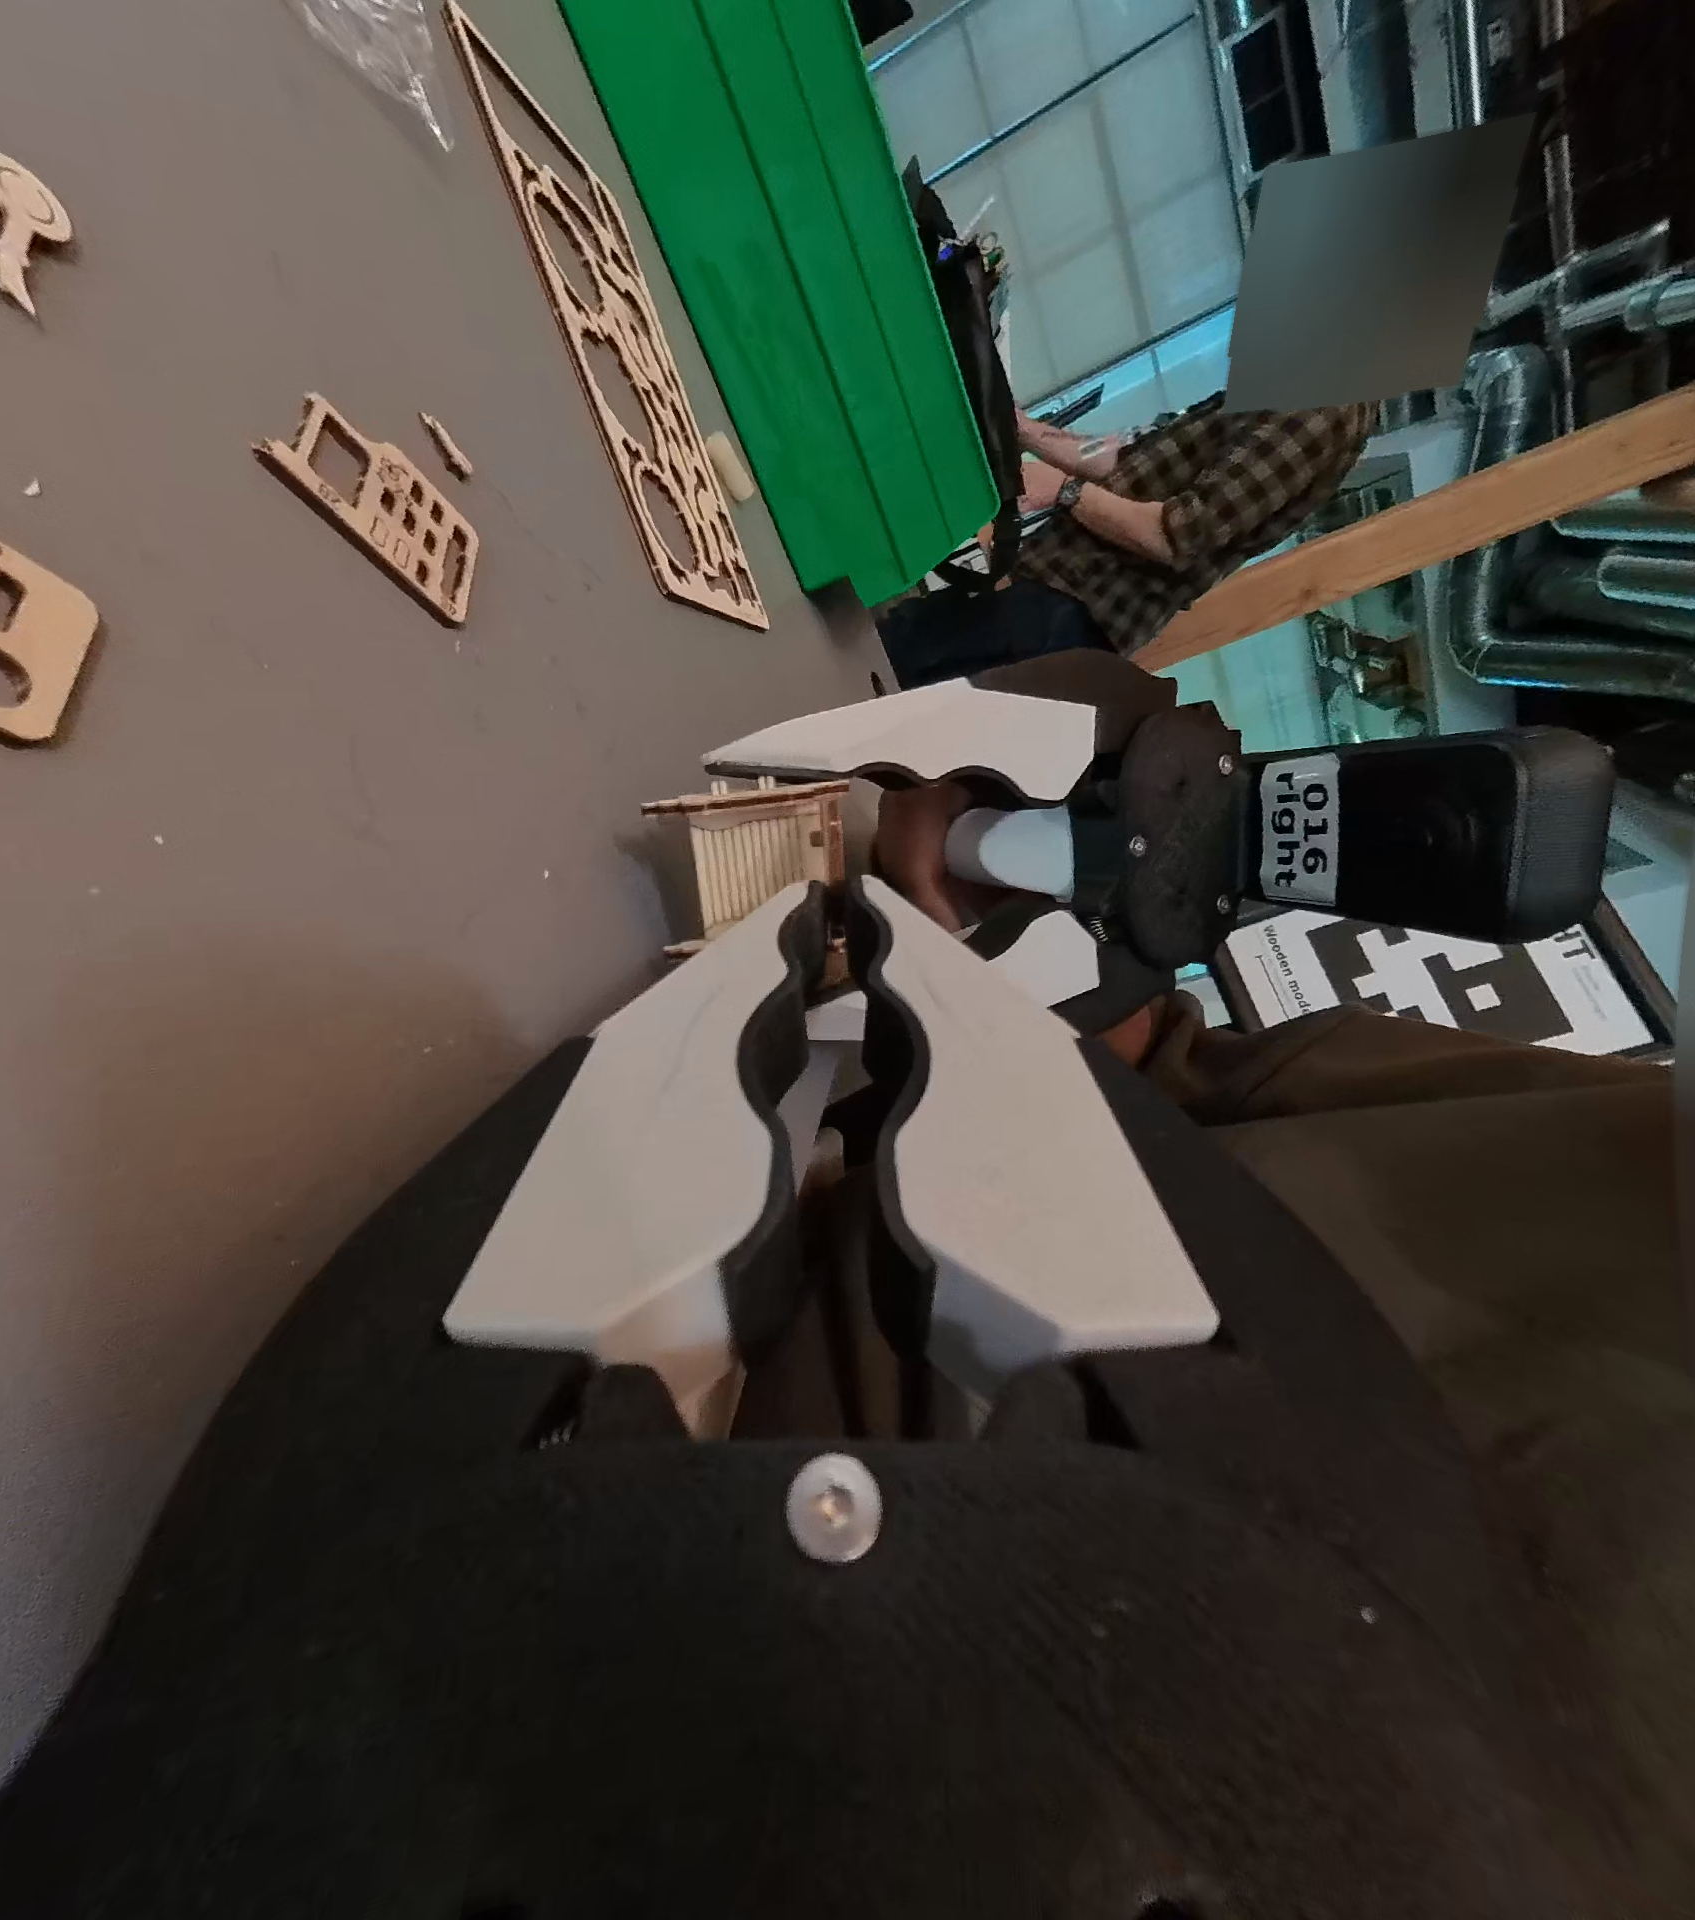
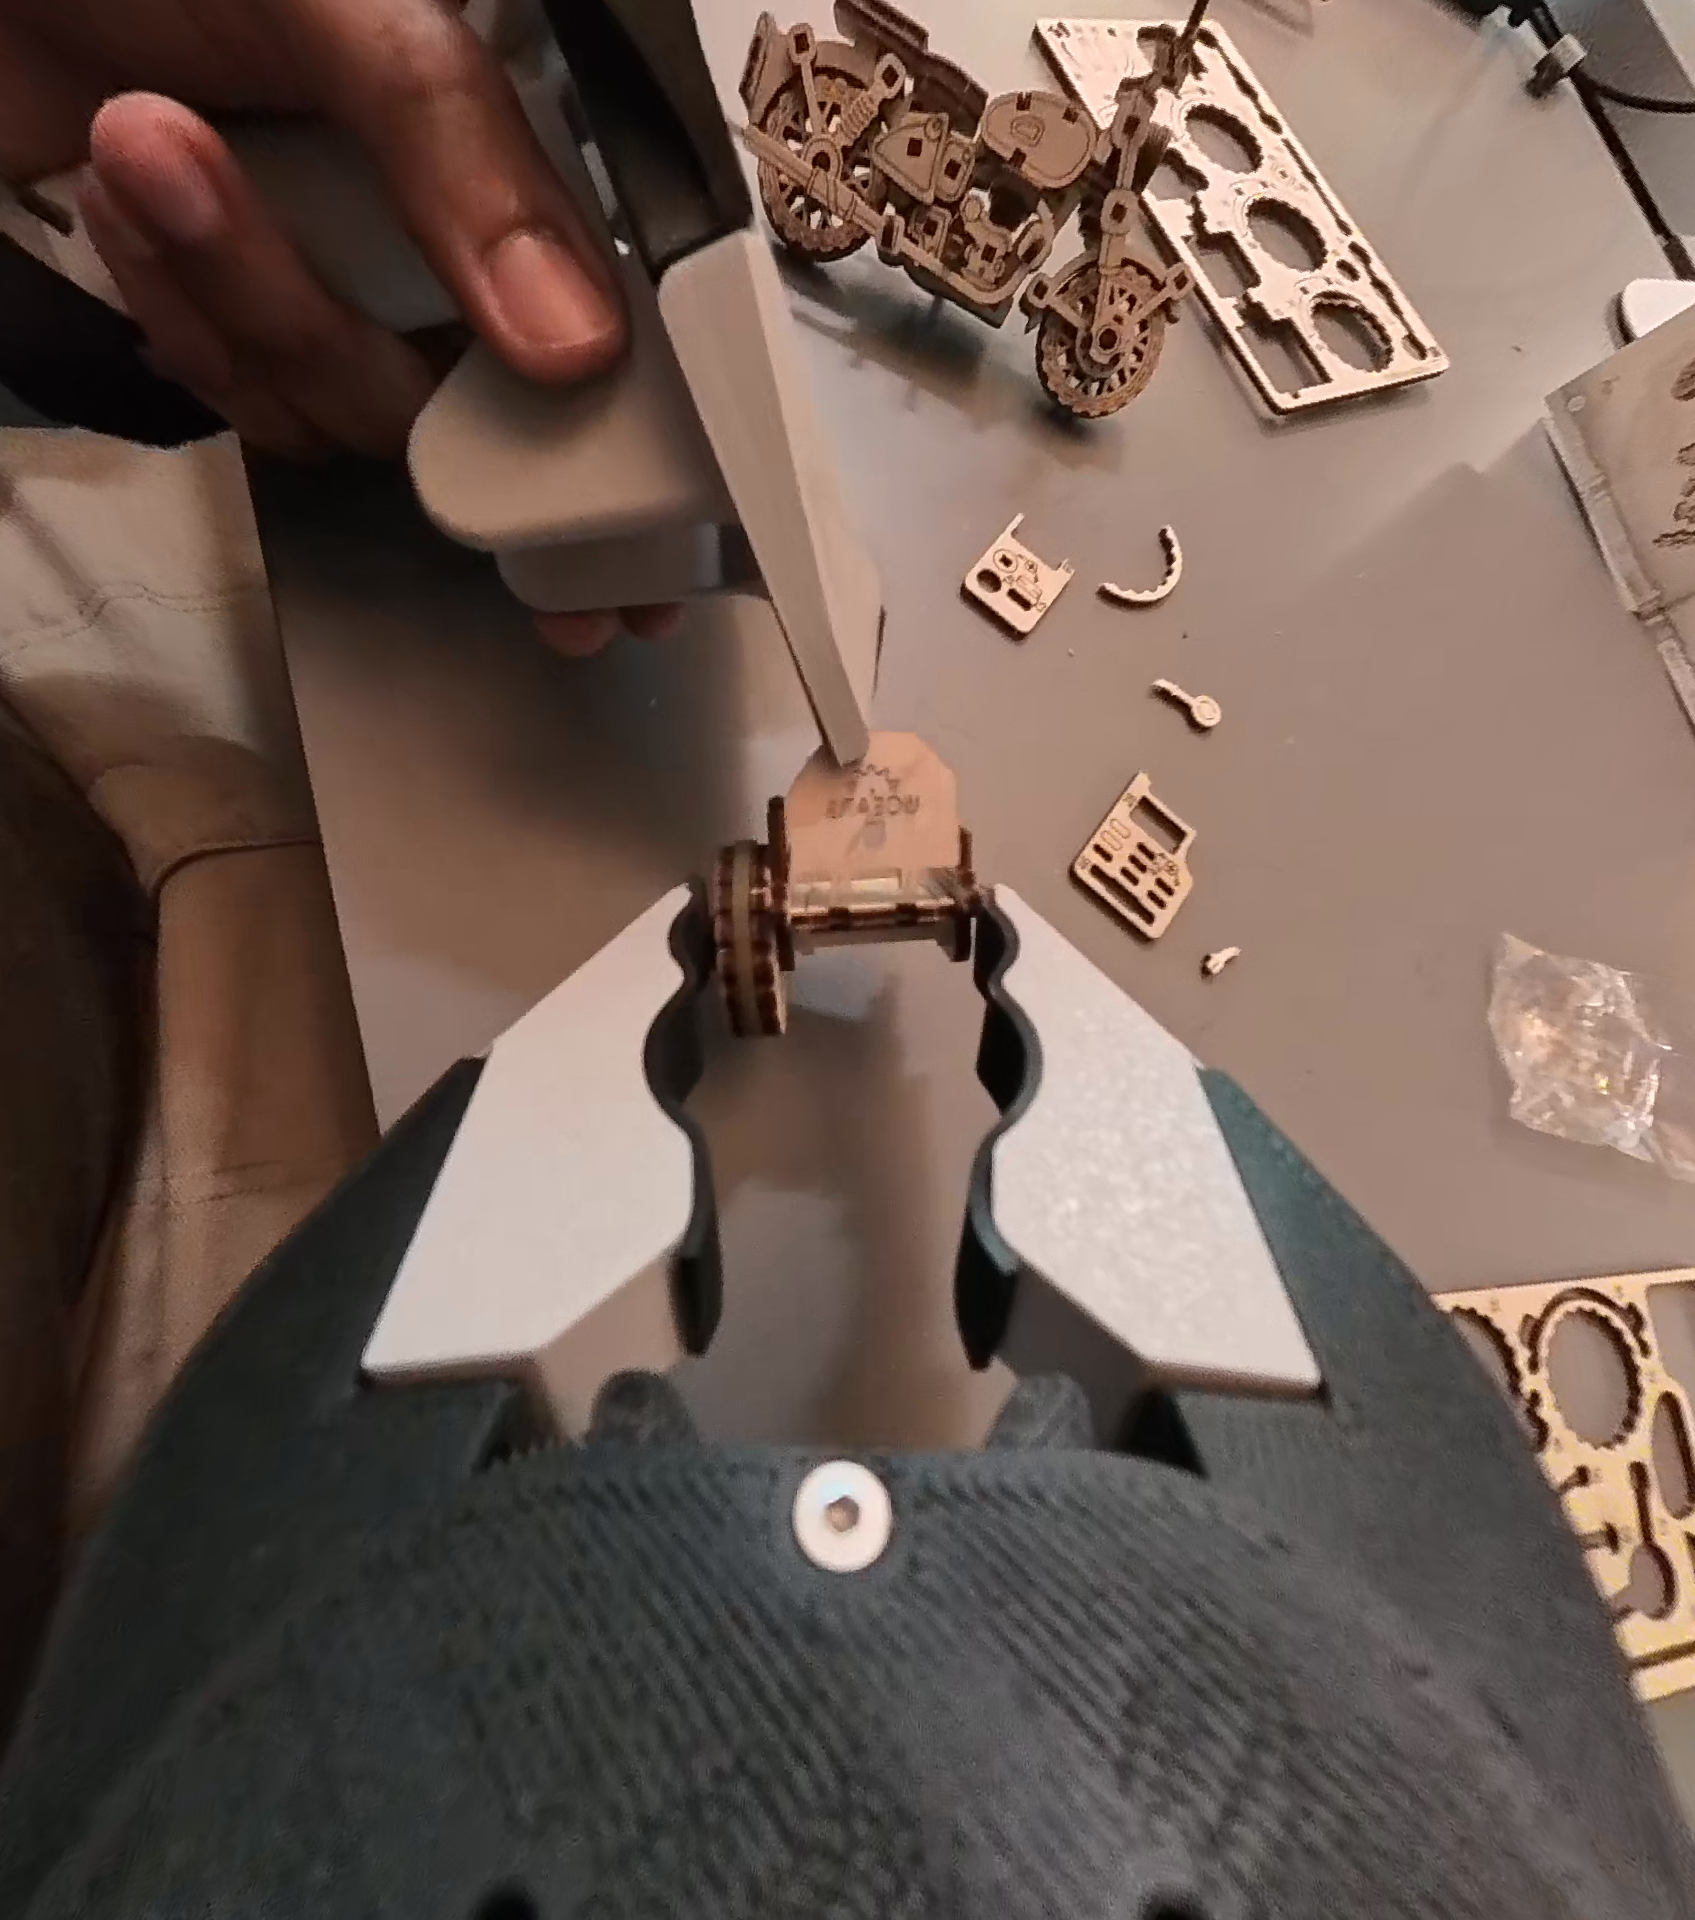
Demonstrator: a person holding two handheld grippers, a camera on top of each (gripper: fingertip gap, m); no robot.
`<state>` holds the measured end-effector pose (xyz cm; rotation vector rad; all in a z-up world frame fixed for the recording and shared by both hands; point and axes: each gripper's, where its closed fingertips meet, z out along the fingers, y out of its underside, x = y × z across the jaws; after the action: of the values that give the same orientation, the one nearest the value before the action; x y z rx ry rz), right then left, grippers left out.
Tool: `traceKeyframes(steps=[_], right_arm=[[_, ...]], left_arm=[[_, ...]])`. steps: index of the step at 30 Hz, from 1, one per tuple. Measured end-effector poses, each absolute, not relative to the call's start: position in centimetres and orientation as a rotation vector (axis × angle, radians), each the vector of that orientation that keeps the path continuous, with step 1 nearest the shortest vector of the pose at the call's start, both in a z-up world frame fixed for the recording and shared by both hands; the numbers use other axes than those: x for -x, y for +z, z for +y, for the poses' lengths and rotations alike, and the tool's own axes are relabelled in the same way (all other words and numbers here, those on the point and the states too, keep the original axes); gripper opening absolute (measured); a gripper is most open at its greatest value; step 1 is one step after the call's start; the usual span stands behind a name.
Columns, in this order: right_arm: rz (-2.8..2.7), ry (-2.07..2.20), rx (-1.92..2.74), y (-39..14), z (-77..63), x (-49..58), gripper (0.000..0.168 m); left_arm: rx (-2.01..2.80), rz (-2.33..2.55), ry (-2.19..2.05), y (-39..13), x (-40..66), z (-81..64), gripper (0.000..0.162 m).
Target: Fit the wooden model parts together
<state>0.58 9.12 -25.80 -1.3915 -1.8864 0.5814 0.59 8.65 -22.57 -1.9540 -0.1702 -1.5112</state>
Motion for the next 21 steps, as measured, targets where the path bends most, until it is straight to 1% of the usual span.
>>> traceKeyframes(steps=[13, 21], right_arm=[[-1.891, 0.544, 1.386, -26.01, 9.27, -0.64, 0.050], [-1.872, 0.533, 1.404, -25.99, 9.54, -0.58, 0.050]], left_arm=[[1.980, -0.145, -1.434, -23.02, -0.83, 8.84, 0.000], [2.002, -0.055, -1.250, -22.98, -0.74, 9.06, 0.000]])
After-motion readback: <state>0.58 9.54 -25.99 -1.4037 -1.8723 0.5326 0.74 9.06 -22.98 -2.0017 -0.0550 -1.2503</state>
